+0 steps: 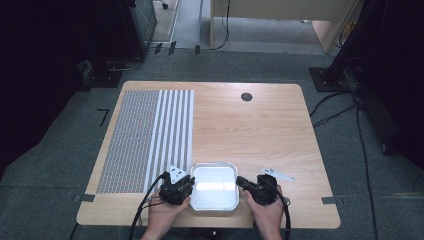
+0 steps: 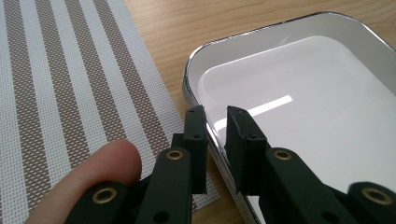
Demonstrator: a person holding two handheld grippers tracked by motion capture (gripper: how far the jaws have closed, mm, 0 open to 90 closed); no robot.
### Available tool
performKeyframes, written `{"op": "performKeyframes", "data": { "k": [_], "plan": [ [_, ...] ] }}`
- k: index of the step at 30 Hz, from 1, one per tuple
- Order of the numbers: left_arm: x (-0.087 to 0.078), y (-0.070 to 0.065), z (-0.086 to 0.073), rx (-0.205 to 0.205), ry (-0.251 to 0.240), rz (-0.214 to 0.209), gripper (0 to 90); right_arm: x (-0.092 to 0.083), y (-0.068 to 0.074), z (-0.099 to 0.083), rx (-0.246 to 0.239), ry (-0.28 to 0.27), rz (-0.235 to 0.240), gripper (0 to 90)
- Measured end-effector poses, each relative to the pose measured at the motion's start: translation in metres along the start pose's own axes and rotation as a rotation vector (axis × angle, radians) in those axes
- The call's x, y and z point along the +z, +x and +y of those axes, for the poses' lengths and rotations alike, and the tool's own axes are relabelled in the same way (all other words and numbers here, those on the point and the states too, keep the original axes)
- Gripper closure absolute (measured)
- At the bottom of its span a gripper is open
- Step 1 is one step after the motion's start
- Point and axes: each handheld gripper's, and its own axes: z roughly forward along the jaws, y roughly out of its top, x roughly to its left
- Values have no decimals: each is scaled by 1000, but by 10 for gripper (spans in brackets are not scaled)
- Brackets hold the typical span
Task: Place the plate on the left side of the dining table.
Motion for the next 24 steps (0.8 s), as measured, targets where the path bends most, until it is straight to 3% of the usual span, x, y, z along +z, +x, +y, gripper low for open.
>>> {"op": "performKeyframes", "data": {
  "k": [5, 14, 18, 24],
  "plan": [
    [0, -1, 0, 7, -4, 3, 777, -5, 2, 0, -4, -17, 21, 858],
    [1, -2, 0, 19, -5, 8, 751, 1, 11, -5, -63, -14, -81, 872],
    [1, -7, -1, 63, -16, 43, 691, -1, 13, -5, -28, -41, -89, 888],
    [-3, -4, 2, 34, -40, 28, 612, -7, 13, -4, 5, -81, -99, 898]
  ]
}}
